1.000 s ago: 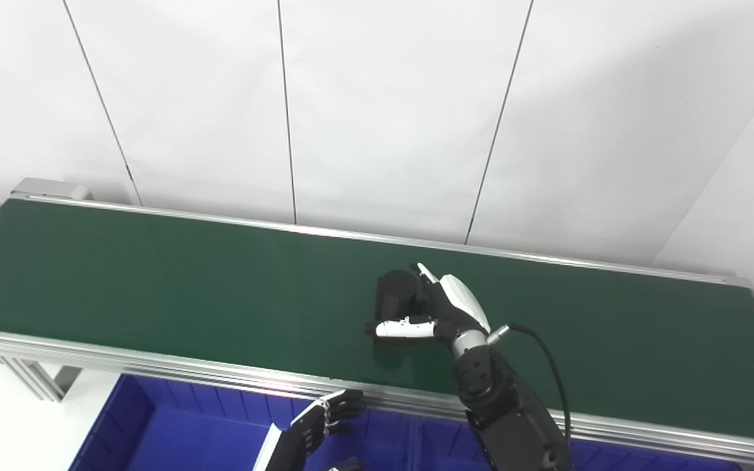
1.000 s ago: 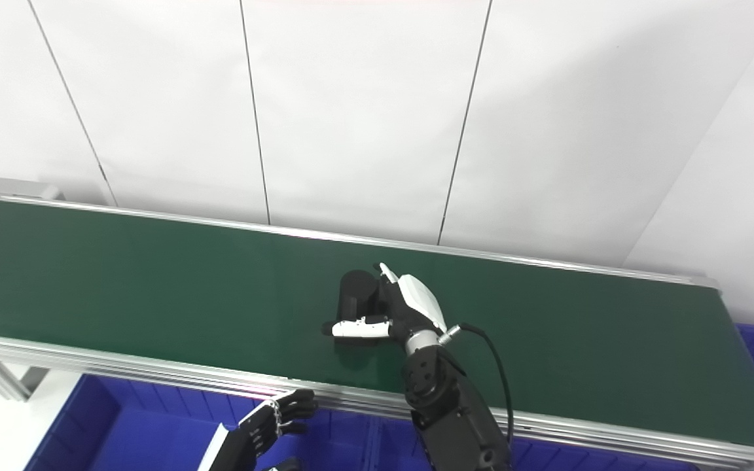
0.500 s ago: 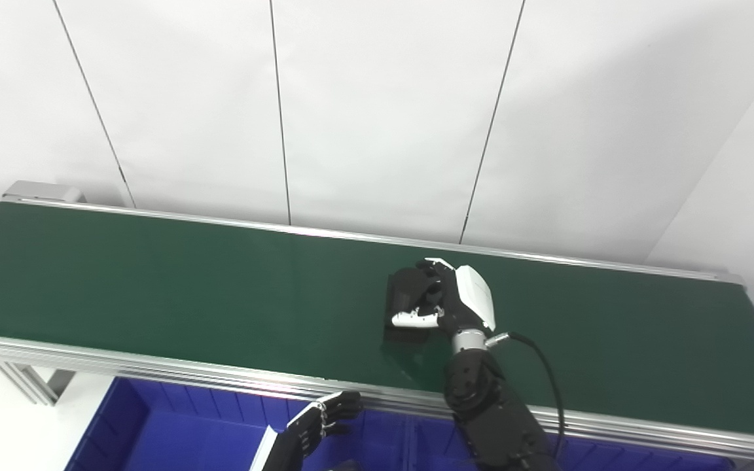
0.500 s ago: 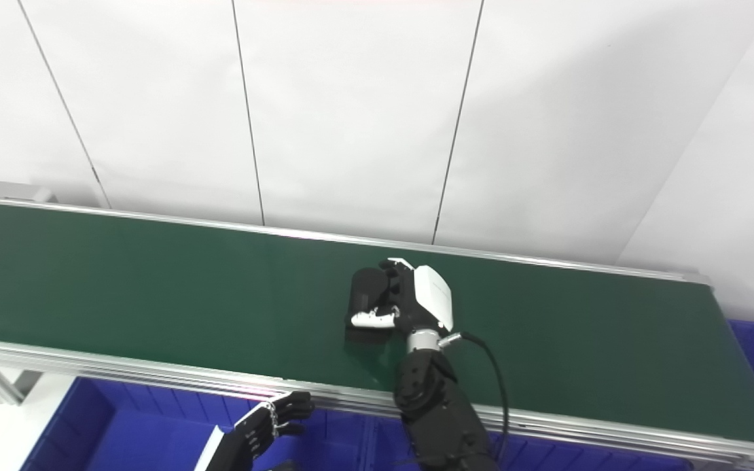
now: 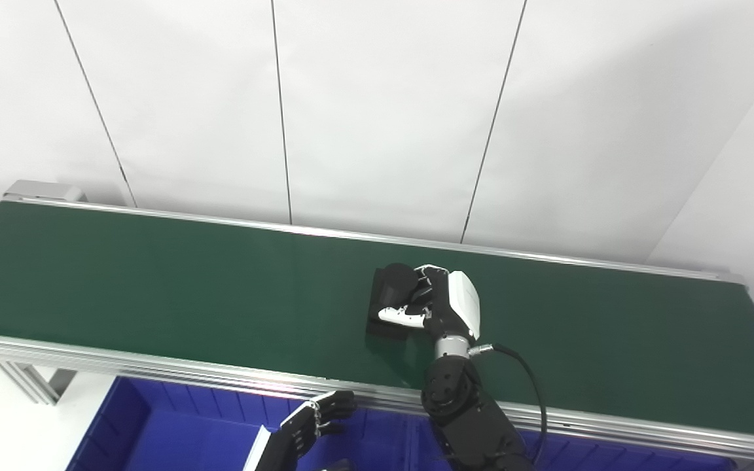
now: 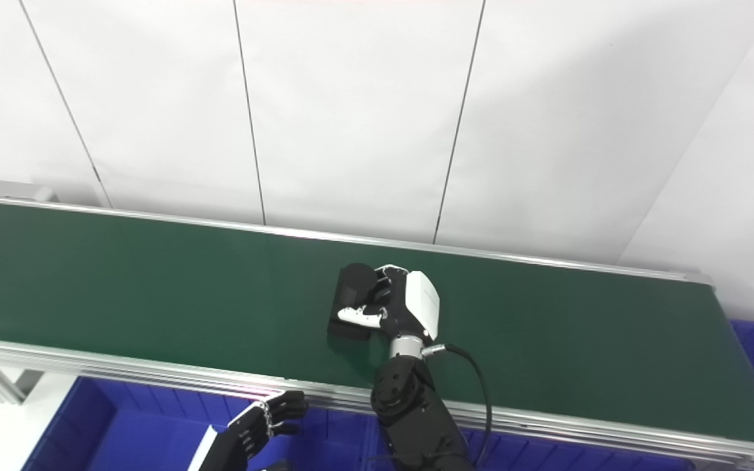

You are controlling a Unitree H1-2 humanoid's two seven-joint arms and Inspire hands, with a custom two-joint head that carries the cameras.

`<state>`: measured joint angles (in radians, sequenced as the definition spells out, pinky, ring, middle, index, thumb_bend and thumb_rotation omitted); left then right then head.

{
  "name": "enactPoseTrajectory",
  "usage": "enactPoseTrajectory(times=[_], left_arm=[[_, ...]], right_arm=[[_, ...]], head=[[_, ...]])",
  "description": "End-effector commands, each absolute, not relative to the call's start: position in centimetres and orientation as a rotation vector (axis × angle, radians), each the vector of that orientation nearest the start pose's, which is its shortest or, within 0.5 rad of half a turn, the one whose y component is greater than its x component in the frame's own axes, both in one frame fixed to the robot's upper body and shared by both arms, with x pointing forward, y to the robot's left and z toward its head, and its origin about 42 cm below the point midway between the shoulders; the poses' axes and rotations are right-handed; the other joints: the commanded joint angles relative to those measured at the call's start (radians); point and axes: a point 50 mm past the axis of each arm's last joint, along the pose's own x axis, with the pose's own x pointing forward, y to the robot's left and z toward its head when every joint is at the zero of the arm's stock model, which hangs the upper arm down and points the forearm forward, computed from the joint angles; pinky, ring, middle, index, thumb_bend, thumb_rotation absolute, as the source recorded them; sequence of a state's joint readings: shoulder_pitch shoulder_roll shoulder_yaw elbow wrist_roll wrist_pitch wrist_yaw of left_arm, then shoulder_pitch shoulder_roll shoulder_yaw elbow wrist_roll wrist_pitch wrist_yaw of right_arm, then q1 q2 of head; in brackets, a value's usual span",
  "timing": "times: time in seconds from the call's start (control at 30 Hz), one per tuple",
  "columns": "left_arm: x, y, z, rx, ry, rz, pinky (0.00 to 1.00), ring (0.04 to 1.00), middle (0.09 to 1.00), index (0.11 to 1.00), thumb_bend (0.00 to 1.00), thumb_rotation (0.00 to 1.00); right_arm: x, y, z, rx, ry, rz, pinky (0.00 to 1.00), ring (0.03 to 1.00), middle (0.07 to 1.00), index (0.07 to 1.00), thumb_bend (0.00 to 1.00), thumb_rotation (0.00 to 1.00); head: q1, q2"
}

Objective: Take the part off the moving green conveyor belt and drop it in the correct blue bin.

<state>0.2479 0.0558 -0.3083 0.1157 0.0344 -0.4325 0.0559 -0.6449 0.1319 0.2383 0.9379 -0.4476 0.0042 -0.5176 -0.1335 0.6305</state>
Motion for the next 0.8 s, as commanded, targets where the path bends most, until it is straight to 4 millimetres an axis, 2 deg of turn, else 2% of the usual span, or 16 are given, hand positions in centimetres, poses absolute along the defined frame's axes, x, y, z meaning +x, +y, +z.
enactPoseTrajectory(times=[0.0,0.1,0.23,0.37,0.5,0.6,0.7,0.73,0.77], left_arm=[[18.2,15.7,4.8,-0.004,-0.148,-0.21,0.71,0.767,0.759,0.76,0.76,0.59],[18.3,15.8,4.8,0.005,-0.149,-0.206,0.71,0.765,0.756,0.758,0.76,0.6],[18.6,15.8,4.7,-0.005,-0.148,-0.212,0.72,0.775,0.766,0.759,0.76,0.59],[18.8,15.9,4.6,-0.021,-0.144,-0.217,0.74,0.78,0.769,0.76,0.76,0.58],[19.0,16.0,4.7,-0.012,-0.148,-0.218,0.74,0.773,0.767,0.756,0.76,0.57],[19.2,16.2,4.9,-0.007,-0.158,-0.224,0.73,0.775,0.769,0.756,0.76,0.58],[19.3,16.3,5.2,0.006,-0.169,-0.226,0.73,0.781,0.769,0.765,0.75,0.59],[19.4,16.3,5.3,0.01,-0.175,-0.225,0.73,0.781,0.768,0.765,0.75,0.6],[19.4,16.3,5.4,0.012,-0.179,-0.224,0.72,0.777,0.766,0.763,0.75,0.6]], right_arm=[[44.5,-5.8,11.0,-0.571,-0.05,-0.029,0.36,0.464,0.555,0.499,0.49,0.0],[44.1,-6.2,10.9,-0.549,-0.077,-0.051,0.36,0.466,0.565,0.493,0.49,0.0],[43.5,-6.8,11.2,-0.521,-0.114,-0.079,0.38,0.439,0.509,0.508,0.5,0.0],[42.0,-7.8,11.9,-0.467,-0.147,-0.106,0.38,0.43,0.492,0.51,0.5,0.0],[40.1,-9.2,13.0,-0.392,-0.173,-0.133,0.37,0.437,0.514,0.509,0.49,0.0],[37.8,-10.8,14.0,-0.368,-0.188,-0.147,0.35,0.444,0.534,0.509,0.49,0.0],[35.6,-12.3,14.7,-0.347,-0.201,-0.151,0.34,0.442,0.535,0.512,0.49,0.0],[34.7,-13.0,14.8,-0.334,-0.205,-0.145,0.34,0.442,0.536,0.512,0.49,0.0],[34.1,-13.5,14.9,-0.326,-0.207,-0.14,0.34,0.442,0.535,0.511,0.49,0.0]], head=[[0.0,-0.001],[-0.008,-0.004],[-0.018,0.0],[-0.028,0.0],[-0.043,0.01],[-0.06,0.04],[-0.065,0.052],[-0.074,0.078],[-0.074,0.078]])
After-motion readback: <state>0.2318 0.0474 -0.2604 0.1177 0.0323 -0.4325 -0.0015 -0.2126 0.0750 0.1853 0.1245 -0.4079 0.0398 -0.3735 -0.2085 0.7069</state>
